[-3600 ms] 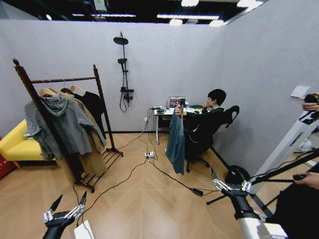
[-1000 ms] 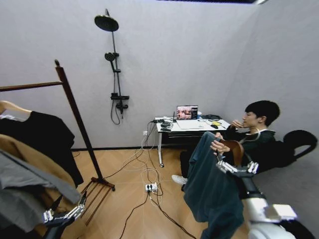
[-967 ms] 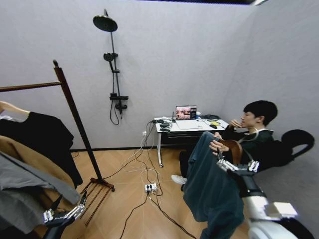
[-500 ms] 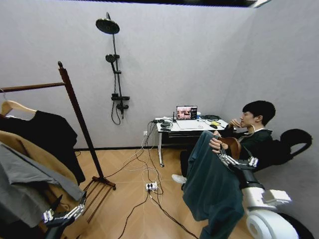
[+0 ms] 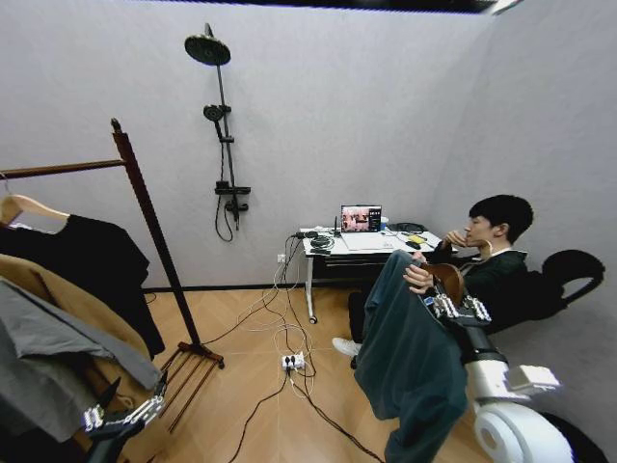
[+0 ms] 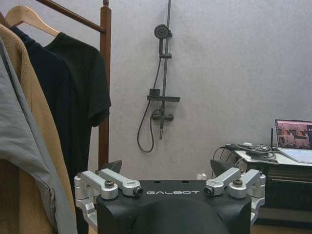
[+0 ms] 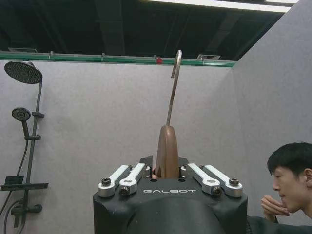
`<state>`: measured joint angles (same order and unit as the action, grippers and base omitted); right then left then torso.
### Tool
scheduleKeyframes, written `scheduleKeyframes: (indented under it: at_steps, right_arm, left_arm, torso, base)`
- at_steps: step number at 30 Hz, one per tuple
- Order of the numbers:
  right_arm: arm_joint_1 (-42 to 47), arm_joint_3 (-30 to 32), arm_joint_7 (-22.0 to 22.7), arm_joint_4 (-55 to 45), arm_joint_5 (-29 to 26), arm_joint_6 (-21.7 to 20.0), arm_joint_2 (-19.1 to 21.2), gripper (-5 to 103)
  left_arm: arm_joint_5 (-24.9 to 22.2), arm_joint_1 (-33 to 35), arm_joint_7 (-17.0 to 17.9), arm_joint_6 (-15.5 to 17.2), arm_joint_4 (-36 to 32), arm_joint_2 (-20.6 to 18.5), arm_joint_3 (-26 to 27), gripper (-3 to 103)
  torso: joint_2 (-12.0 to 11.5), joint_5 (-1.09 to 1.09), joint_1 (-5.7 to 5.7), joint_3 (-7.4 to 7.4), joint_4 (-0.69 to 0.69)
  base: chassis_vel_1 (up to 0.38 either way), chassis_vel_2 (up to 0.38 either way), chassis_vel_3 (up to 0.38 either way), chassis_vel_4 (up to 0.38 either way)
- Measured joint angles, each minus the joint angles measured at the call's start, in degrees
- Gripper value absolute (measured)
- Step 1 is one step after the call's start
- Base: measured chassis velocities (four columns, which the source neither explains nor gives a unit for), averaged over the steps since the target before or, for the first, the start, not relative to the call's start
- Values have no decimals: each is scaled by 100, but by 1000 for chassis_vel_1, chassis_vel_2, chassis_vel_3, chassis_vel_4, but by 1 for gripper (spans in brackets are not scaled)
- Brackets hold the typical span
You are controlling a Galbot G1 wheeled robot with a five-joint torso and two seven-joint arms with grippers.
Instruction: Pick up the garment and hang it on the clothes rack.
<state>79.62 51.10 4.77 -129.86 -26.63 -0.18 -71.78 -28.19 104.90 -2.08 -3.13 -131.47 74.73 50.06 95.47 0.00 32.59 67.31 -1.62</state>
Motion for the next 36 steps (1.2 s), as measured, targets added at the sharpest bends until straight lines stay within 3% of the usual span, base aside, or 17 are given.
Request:
scheduleKeyframes:
  at_steps: [1, 4, 36]
  right_arm:
    - [0, 0, 0, 0, 0, 0, 0, 26]
    - [12, -5, 3, -7, -16, 63, -10, 10]
    - [162, 7, -43, -126, 119, 151, -50, 10]
  left_arm:
    - [0, 0, 0, 0, 0, 0, 0, 100]
    - [0, 0, 0, 0, 0, 0, 0, 100]
    - [0, 0, 0, 0, 0, 0, 0, 100]
  torso:
    - [0, 0, 0, 0, 0]
    - [0, 0, 0, 0, 1]
    - [1, 0, 0, 0, 0]
  base:
    - [0, 0, 0, 0]
    - [0, 0, 0, 0]
    - [0, 0, 0, 0]
